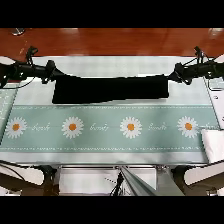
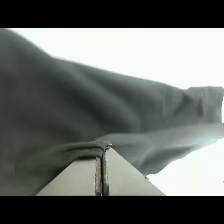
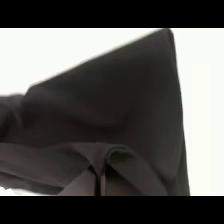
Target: Fold the shirts.
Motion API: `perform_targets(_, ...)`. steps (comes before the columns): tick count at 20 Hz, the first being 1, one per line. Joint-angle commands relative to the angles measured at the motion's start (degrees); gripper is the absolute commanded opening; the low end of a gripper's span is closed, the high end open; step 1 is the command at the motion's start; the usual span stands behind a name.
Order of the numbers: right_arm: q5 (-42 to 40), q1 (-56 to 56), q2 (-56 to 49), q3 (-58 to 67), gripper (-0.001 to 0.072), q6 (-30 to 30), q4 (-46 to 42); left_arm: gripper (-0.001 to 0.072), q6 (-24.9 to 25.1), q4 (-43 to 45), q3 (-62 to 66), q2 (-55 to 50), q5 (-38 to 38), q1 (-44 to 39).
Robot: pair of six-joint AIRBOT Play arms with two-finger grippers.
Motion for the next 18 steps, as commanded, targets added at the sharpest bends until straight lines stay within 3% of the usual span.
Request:
perform_targets(1,-1.2,0.2,-6.6,5.0,0.0026,-0.8,5.0,0.0019,-1.9,0.0,8.0,-8.2,-0.6,-1.1)
perform_targets(2,-1.6,0.2,-8.1,5.5,0.0034,-1.0,6.6,0.0019,-1.9,0.3,8.0,-9.4,-0.8,-1.3)
perform_targets(3,-2.0,0.2,-9.2,5.7,0.0212,-1.0,8.0,0.0050,-1.9,0.2,8.0,-10.7,-2.1,-1.3)
perform_targets(4,-2.6,0.1,-10.0,5.7,0.0495,-1.0,8.8,0.0330,-2.0,0.2,8.0,-11.6,-3.4,-1.3)
perform_targets(5,-2.8,0.0,-10.2,5.7,0.0630,-1.8,8.8,0.0690,-2.0,0.5,8.0,-12.1,-5.7,-1.2)
perform_targets(9,1.9,-6.4,-8.5,6.8,0.0629,-2.4,8.1,0.0705,-2.6,11.6,8.5,-9.2,-15.5,4.0)
perform_targets(11,5.5,-11.3,-7.5,6.8,0.0629,-2.2,5.7,0.0704,-2.5,16.8,6.6,-4.4,-16.6,7.5)
perform_targets(14,6.4,-14.3,-7.7,4.3,0.0628,-1.8,5.1,0.0704,-1.6,16.0,-6.1,7.7,-2.6,10.6)
perform_targets(16,6.9,-13.2,-8.9,3.5,0.0629,-2.1,5.4,0.0705,3.2,11.4,-18.0,16.7,8.4,9.9)
perform_targets(18,7.3,-10.7,-10.5,3.5,0.0628,-2.4,5.9,0.0704,7.6,6.9,-26.7,23.5,13.3,8.2)
